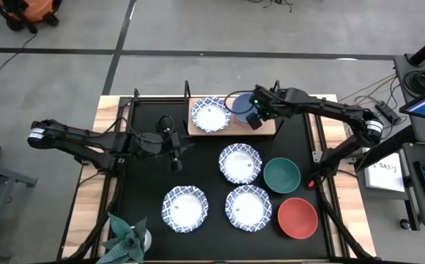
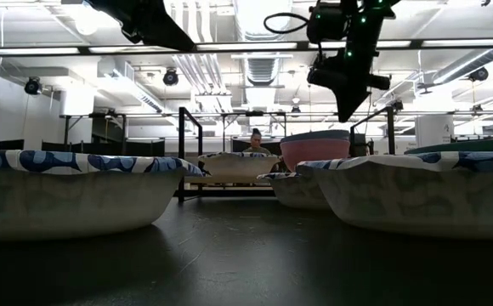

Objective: Place and stack bowls onto a shelf
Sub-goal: Stack the blue bowl on top of the pink bowl on the shelf, then stack the white and blue bowl on top of the white and blue bowl on the shelf

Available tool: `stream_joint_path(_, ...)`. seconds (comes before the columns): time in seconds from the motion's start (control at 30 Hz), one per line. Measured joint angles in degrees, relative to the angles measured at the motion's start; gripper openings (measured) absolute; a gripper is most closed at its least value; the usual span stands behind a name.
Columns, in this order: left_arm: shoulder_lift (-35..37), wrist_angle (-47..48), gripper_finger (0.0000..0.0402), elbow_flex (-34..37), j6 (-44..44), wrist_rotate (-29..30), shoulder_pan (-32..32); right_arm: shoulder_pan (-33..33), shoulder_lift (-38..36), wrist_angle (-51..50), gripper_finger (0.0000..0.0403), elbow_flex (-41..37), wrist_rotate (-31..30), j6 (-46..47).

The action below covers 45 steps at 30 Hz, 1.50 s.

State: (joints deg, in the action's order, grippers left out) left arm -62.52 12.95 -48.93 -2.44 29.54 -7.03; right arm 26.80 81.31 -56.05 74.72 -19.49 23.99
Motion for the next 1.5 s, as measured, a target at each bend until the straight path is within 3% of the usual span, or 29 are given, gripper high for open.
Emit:
stream_joint_path(0.1,0.00,0.00,0.0109,0.00,0.00,-0.02,0.00,1.23,-0.29,0.78,0.0009,0.00,-3.32,-0.58)
stream_joint_path(0.73,0.00,-0.04,0.0109,0.00,0.00,-0.02,0.00,4.23,5.72,1.09,0.0009,0.00,-3.26,-2.31)
stream_joint_path(1.0,0.01,-0.07,0.0109,0.00,0.00,-0.02,0.00,3.55,2.69,1.08,0.0009,-0.02,-3.06,-2.71)
stream_joint_path(1.3,-0.19,-0.30,0.0109,0.00,3.18,-0.04,0.00,-5.81,-4.86,1.66,0.0009,-1.12,-3.15,-4.85)
stream_joint_path(1.5,-3.12,-0.21,0.0109,0.00,11.69,-0.11,-0.16,-16.62,-11.88,11.97,0.0009,-9.27,-2.96,-8.54)
